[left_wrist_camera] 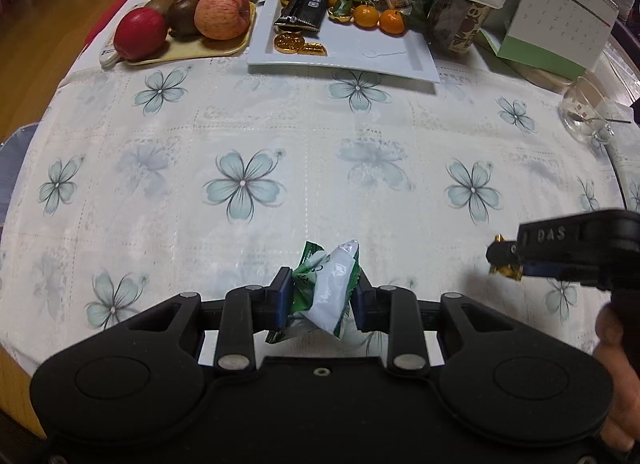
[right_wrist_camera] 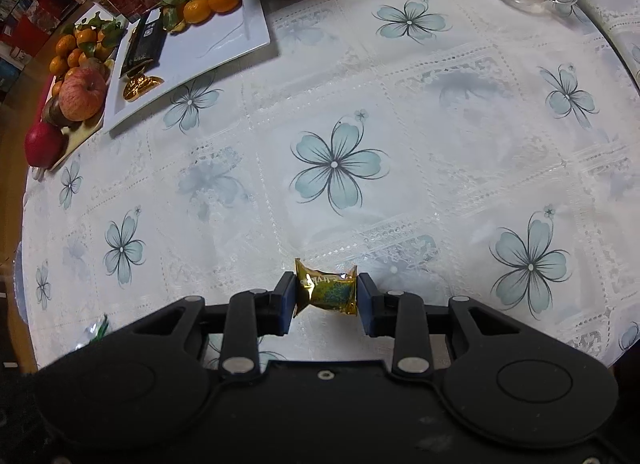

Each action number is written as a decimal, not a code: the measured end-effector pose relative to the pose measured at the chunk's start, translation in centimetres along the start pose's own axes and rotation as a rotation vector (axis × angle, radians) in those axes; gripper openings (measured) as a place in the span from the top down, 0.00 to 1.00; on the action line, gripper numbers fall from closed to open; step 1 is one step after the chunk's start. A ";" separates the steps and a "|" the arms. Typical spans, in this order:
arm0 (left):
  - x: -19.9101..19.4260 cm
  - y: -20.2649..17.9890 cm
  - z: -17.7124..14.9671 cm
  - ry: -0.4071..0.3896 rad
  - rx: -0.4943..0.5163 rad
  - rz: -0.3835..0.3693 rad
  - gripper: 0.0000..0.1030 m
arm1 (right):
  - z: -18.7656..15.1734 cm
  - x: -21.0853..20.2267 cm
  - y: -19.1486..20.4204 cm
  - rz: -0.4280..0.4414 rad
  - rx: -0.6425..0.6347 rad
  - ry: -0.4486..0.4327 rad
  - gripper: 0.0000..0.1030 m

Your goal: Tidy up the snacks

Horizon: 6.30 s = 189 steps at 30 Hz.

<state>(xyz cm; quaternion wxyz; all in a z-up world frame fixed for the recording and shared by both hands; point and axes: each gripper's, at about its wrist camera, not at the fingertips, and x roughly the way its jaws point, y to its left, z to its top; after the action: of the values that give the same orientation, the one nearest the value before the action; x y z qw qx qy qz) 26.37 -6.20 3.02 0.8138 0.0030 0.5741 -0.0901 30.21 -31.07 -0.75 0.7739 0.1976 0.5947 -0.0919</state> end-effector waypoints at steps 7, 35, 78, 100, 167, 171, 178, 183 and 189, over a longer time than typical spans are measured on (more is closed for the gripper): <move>-3.1 1.6 -4.9 0.022 -0.039 -0.017 0.62 | -2.3 -1.5 -0.4 0.017 -0.042 -0.066 0.67; -5.1 -1.1 -16.0 0.041 -0.054 -0.030 0.62 | -26.3 -9.5 -5.3 0.167 -0.041 -0.164 0.66; -8.1 -0.4 -18.4 -0.155 -0.046 0.083 0.61 | -28.5 -11.3 -4.4 0.153 -0.125 -0.338 0.44; -9.5 0.0 -28.9 -0.319 0.015 0.119 0.60 | -39.5 -11.2 -6.4 0.050 -0.248 -0.536 0.41; -8.0 0.1 -30.0 -0.270 0.010 0.104 0.59 | -39.5 -9.1 -5.9 -0.004 -0.289 -0.463 0.40; -8.0 0.2 -29.9 -0.271 0.010 0.103 0.59 | -39.5 -9.1 -5.9 -0.004 -0.289 -0.463 0.40; -8.0 0.3 -29.9 -0.268 0.005 0.100 0.59 | -39.5 -9.1 -5.9 -0.004 -0.289 -0.462 0.40; -8.0 0.2 -29.9 -0.269 0.010 0.103 0.59 | -39.6 -8.9 -5.9 -0.003 -0.288 -0.458 0.40; -7.9 0.1 -29.9 -0.268 0.011 0.106 0.59 | -39.5 -8.7 -5.9 -0.002 -0.285 -0.447 0.40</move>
<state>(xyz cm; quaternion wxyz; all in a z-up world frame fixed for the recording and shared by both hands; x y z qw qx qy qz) -4.08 -1.69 0.20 0.8868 0.0256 0.4588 -0.0497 -9.38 -20.83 -2.09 0.9059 0.0607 0.4162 -0.0490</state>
